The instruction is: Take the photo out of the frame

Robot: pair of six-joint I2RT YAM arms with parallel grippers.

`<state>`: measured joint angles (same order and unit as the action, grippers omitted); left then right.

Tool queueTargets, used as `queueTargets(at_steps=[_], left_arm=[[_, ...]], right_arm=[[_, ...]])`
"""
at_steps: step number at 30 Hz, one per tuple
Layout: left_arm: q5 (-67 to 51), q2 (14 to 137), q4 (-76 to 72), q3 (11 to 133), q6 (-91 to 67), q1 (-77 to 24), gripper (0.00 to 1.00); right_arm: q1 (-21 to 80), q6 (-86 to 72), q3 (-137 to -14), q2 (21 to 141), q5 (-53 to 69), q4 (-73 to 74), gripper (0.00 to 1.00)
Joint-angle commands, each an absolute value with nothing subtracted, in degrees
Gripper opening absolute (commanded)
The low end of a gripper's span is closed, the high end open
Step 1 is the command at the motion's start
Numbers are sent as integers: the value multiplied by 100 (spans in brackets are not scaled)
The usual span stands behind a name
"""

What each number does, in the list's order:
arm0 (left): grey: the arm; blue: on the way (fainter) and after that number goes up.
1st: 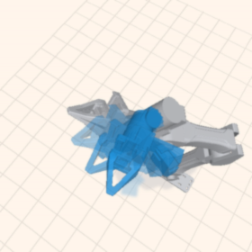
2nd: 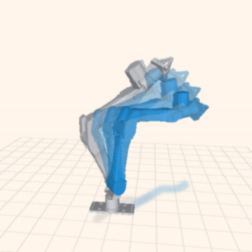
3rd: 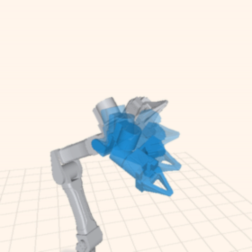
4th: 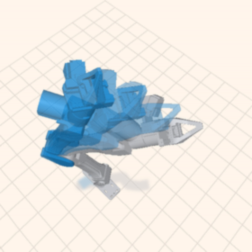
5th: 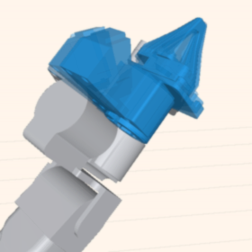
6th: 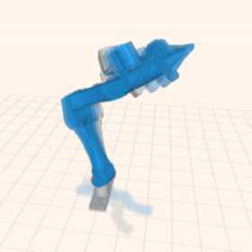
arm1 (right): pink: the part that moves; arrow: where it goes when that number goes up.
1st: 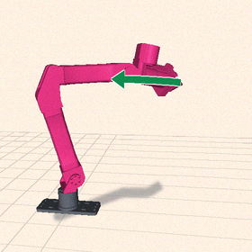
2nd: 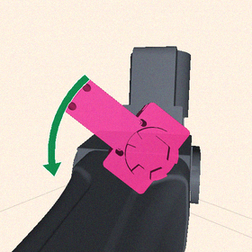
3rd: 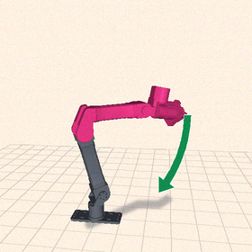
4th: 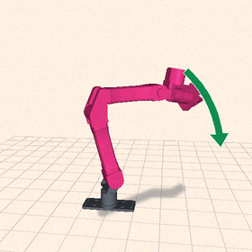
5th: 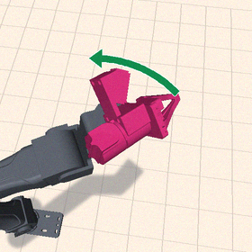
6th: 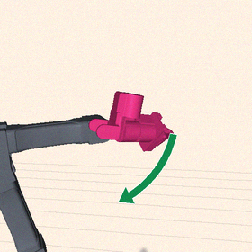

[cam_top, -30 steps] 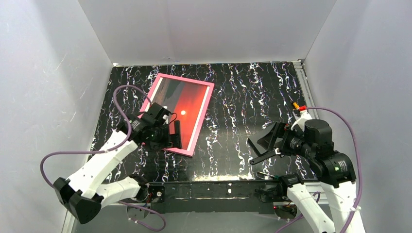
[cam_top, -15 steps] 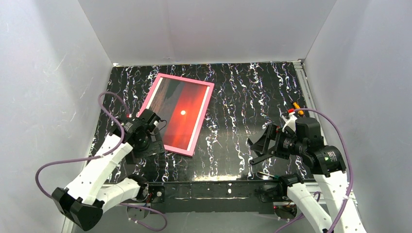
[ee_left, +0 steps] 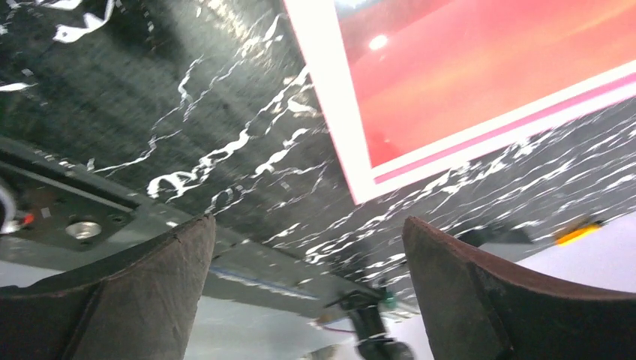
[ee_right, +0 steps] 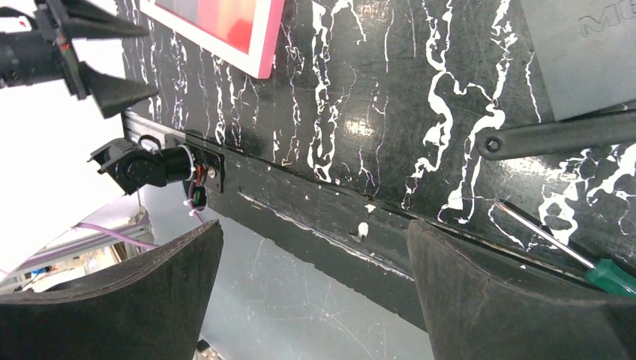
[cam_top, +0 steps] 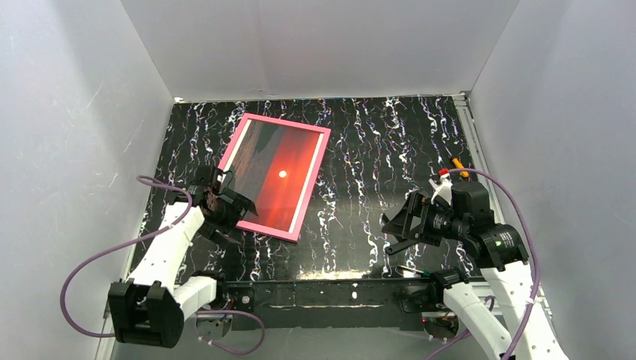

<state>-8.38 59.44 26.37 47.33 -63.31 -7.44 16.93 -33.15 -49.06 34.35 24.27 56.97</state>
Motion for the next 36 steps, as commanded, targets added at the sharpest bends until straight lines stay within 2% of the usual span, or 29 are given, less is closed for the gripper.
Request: queueTargets(at_steps=[1, 5, 7, 14, 17, 22, 33, 36], left_arm=[[-1177, 6271, 2328, 4291, -7110, -290, 93], [-1123, 6056, 1280, 3592, -7521, -20, 93], [-1278, 6047, 736, 3287, -7667, 192, 98], [-1659, 6271, -271, 2739, -7647, 493, 97], [-1676, 6220, -634, 2518, -7618, 526, 89], [-1756, 6306, -901, 2318, -7599, 534, 66], [-1775, 6272, -1006, 2063, -7531, 537, 39], [-1762, 6294, -1002, 2048, -7529, 543, 37]], right_arm=[[1852, -3434, -4748, 3533, 2659, 5150, 100], [2280, -3524, -4848, 3902, 2347, 5054, 100], [2651, -3615, -4944, 4085, 2134, 4965, 100], [3842, -4099, -5049, 4569, 1356, 4492, 100], [4279, -4274, -5049, 4792, 1166, 4270, 100], [4856, -4409, -5183, 5217, 855, 4150, 100], [5335, -4517, -5321, 5691, 575, 4094, 100], [5416, -4524, -5346, 5763, 501, 4104, 100]])
